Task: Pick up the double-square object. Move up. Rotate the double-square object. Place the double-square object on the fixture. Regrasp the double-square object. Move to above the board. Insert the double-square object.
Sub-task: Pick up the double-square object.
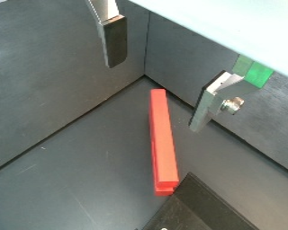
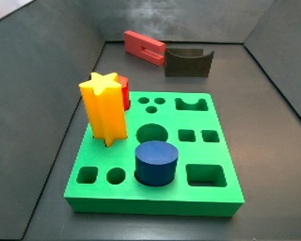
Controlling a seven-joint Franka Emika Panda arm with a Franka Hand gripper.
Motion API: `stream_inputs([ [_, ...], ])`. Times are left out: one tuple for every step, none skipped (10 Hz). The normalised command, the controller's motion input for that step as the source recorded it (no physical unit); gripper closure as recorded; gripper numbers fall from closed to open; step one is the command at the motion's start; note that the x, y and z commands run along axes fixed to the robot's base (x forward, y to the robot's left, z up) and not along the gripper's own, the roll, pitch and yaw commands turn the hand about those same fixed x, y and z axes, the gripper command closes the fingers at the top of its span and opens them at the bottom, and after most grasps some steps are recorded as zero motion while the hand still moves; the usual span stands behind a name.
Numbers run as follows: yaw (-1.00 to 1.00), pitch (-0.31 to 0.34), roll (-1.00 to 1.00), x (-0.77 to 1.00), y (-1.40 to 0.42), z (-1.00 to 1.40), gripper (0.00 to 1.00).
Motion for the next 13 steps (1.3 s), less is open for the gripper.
stream_inputs([
  [0.00, -0.070, -0.21, 0.00, 0.18, -0.52, 0.00],
  [0.37, -0.083, 0.00, -0.12, 0.43, -1.00, 0.00],
  [0.56, -0.110, 0.00, -0.05, 0.53, -1.00, 0.00],
  [0.57, -0.091, 0.00, 0.00, 0.55, -1.00, 0.00],
  [0.50, -0.084, 0.00, -0.01, 0.61, -1.00, 0.00],
  [0.55, -0.157, 0.00, -0.26, 0.55, -0.96, 0.00],
  [0.79, -0.039, -0.07, -0.28, 0.24, -0.85, 0.00],
  [0.78, 0.000, -0.05, 0.00, -0.15, -0.64, 0.00],
  [0.71, 0.000, 0.00, 0.00, -0.33, -0.61, 0.00],
  [0.53, -0.064, -0.03, 0.03, -0.34, -0.74, 0.00],
  [0.16, -0.006, -0.04, 0.21, 0.00, -0.71, 0.00],
  [0.00, 0.000, -0.05, 0.22, 0.03, -0.73, 0.00],
  [0.00, -0.007, -0.07, 0.19, 0.05, -0.69, 0.00],
])
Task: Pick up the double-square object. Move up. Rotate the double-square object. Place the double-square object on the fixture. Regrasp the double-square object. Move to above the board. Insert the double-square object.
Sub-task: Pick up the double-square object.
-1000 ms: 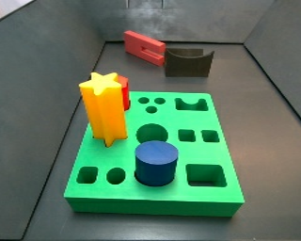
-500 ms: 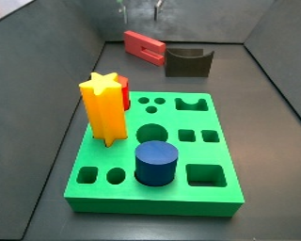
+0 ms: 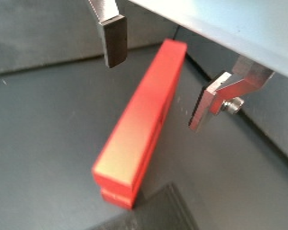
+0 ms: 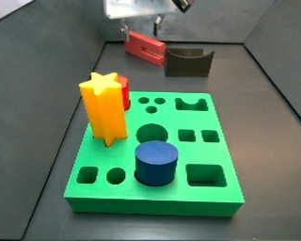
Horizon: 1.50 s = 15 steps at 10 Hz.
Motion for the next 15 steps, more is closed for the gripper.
stream_inputs([
  [0.00, -0.041, -0.08, 0.13, 0.00, -0.67, 0.00],
  [0.00, -0.076, -0.12, 0.11, 0.00, -0.62, 0.00],
  [0.00, -0.074, -0.11, 0.00, 0.00, -0.21, 0.00],
  [0.00, -0.036, -0.03, 0.00, 0.00, -0.04, 0.00],
  [0.00, 0.000, 0.00, 0.00, 0.00, 0.00, 0.00],
  [0.00, 0.000, 0.00, 0.00, 0.00, 0.00, 1.00],
  [0.00, 0.000, 0.00, 0.00, 0.00, 0.00, 1.00],
  [0.00, 0.000, 0.00, 0.00, 0.00, 0.00, 1.00],
  [0.00, 0.000, 0.00, 0.00, 0.00, 0.00, 1.00],
  [0.00, 0.000, 0.00, 0.00, 0.00, 0.00, 1.00],
  [0.00, 0.000, 0.00, 0.00, 0.00, 0.00, 1.00],
  [0.00, 0.000, 0.00, 0.00, 0.00, 0.00, 1.00],
  [0.00, 0.000, 0.00, 0.00, 0.00, 0.00, 1.00],
  [0.00, 0.000, 0.00, 0.00, 0.00, 0.00, 1.00],
  [0.00, 0.000, 0.00, 0.00, 0.00, 0.00, 1.00],
])
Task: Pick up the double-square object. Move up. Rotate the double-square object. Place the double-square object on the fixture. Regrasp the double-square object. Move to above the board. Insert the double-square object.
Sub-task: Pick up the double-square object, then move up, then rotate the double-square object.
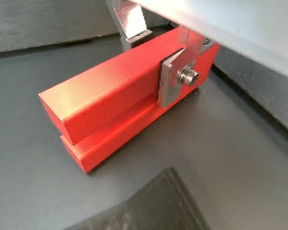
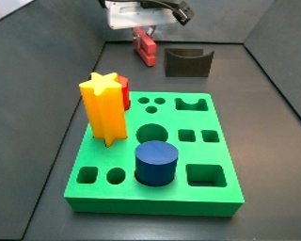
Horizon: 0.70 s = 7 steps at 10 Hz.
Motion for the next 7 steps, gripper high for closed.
stream_inputs([
  [0.00, 0.000, 0.00, 0.00, 0.00, 0.00, 1.00],
  [0.00, 0.000, 0.00, 0.00, 0.00, 0.83, 1.00],
  [-0.02, 0.024, 0.00, -0.04, -0.04, 0.75, 1.00],
  [-0.02, 0.017, 0.02, -0.05, -0.03, 0.64, 1.00],
  [-0.02, 0.018, 0.05, -0.04, -0.01, 0.45, 1.00],
  [-0.02, 0.028, 0.06, -0.04, -0.01, 0.35, 1.00],
  [0.00, 0.000, 0.00, -0.46, -0.64, 0.83, 1.00],
])
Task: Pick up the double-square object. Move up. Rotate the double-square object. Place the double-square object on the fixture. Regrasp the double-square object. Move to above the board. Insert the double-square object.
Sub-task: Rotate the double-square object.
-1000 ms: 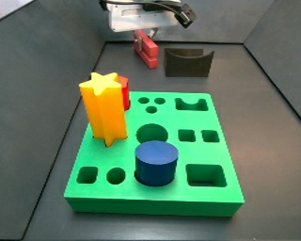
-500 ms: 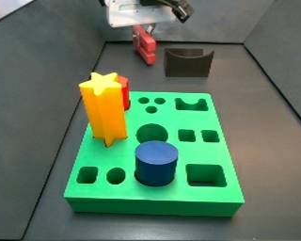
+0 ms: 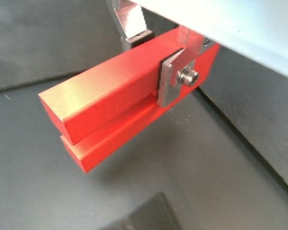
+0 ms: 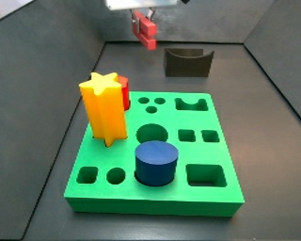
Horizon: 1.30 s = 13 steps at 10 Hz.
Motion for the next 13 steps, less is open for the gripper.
stream_inputs([
  [0.00, -0.004, 0.01, -0.45, -0.63, 0.75, 1.00],
  [0.02, -0.032, 0.07, -0.34, -0.45, 0.62, 1.00],
  [0.03, -0.003, 0.12, -0.17, -0.21, 0.47, 1.00],
  [0.03, 0.042, 0.12, -0.09, -0.12, 0.32, 1.00],
  [0.03, 0.069, 0.11, -0.04, -0.08, 0.17, 1.00],
  [-1.00, 0.000, 0.00, 0.00, 0.00, 0.00, 1.00],
  [-1.00, -0.001, 0.00, 0.01, 0.01, -0.02, 1.00],
  [-1.00, -0.002, 0.00, 0.01, 0.03, -0.02, 1.00],
  [-1.00, -0.002, 0.00, 0.01, 0.03, -0.02, 1.00],
  [-1.00, -0.002, 0.00, 0.01, 0.02, -0.02, 1.00],
  [-1.00, -0.002, 0.00, 0.01, 0.02, -0.02, 1.00],
  [-1.00, -0.002, 0.00, 0.01, 0.02, -0.02, 1.00],
  [-1.00, -0.002, 0.00, 0.01, 0.02, -0.02, 1.00],
])
